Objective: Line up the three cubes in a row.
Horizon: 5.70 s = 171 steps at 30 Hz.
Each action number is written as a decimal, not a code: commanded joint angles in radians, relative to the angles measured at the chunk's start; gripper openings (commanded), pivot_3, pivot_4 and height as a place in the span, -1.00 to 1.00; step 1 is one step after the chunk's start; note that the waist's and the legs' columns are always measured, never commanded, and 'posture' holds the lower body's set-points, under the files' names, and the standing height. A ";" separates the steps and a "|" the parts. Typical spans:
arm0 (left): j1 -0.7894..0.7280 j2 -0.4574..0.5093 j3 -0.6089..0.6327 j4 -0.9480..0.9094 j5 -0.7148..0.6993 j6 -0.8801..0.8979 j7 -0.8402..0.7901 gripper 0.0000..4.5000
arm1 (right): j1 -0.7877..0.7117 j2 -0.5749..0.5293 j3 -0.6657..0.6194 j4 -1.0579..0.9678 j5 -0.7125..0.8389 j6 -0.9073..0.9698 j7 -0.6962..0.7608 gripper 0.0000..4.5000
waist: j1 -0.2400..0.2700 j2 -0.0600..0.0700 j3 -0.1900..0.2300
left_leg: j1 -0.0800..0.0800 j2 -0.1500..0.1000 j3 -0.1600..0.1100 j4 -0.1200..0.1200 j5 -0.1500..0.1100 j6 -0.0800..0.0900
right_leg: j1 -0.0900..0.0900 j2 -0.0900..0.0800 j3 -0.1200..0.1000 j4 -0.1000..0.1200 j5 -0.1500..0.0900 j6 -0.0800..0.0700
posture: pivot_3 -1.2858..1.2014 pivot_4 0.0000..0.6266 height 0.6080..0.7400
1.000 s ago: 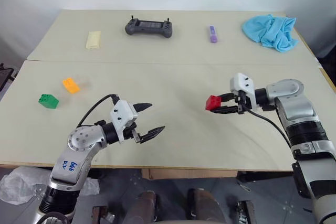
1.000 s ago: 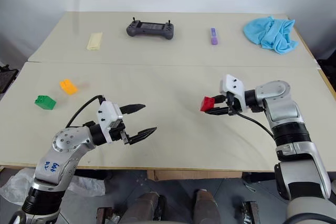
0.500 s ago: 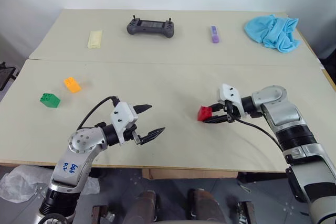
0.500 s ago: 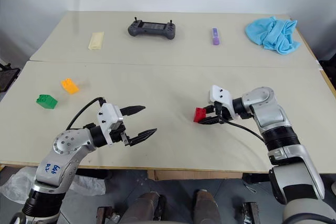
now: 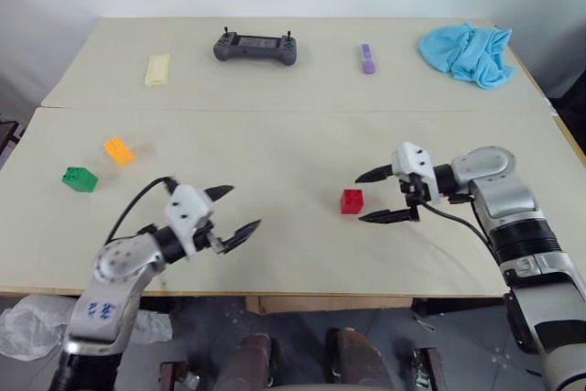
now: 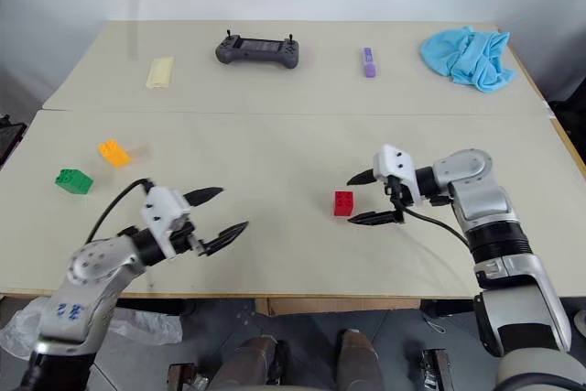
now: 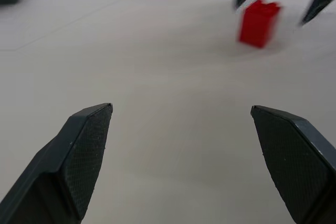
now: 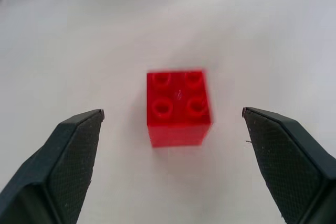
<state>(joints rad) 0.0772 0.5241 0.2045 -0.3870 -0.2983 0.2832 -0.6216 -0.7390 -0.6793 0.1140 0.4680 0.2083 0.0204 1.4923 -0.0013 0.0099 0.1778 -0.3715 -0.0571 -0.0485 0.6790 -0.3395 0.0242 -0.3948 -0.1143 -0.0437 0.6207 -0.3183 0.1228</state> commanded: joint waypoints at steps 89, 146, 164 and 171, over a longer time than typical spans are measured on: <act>-1.051 -0.229 -0.447 1.346 0.239 -0.582 -0.704 -0.33 | 0.833 -0.022 -0.403 -0.812 0.265 0.109 -0.572 1.00 | 0.029 -0.012 0.001 | -0.001 -0.001 0.004 0.004 -0.002 0.004 | -0.001 0.004 -0.009 0.006 0.001 0.002 | 0.03 -0.52 1.00; 0.047 -0.170 0.502 0.298 -0.105 -0.173 0.357 0.99 | 0.315 0.150 -0.132 -0.541 0.249 0.052 -0.411 1.00 | 0.030 -0.013 0.001 | 0.001 0.000 -0.002 0.003 -0.004 0.002 | 0.002 -0.002 -0.003 0.001 0.000 -0.001 | 0.03 -0.52 1.00; -0.695 -0.181 0.208 0.784 0.203 -0.004 0.913 0.99 | 0.352 0.221 -0.121 -0.609 0.225 0.046 -0.520 1.00 | 0.013 -0.014 0.000 | 0.000 -0.001 0.003 0.003 -0.003 0.001 | -0.002 0.002 -0.009 0.007 0.000 0.000 | 0.03 -0.52 1.00; -0.727 -0.190 0.225 0.821 0.179 -0.013 0.944 0.99 | 0.377 0.216 -0.132 -0.629 0.220 0.051 -0.551 1.00 | 0.017 -0.014 0.000 | 0.000 -0.001 0.003 0.003 -0.003 0.001 | -0.002 0.002 -0.009 0.007 0.000 0.000 | 0.03 -0.52 1.00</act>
<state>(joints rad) -0.6281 0.3267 0.4148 0.4472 -0.1148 0.2855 0.3100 -0.3663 -0.4580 -0.0011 -0.1172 0.4203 0.0781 0.9496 0.0157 -0.0038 0.1781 -0.3712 -0.0580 -0.0459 0.6825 -0.3426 0.0253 -0.3967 -0.1128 -0.0522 0.6280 -0.3181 0.1231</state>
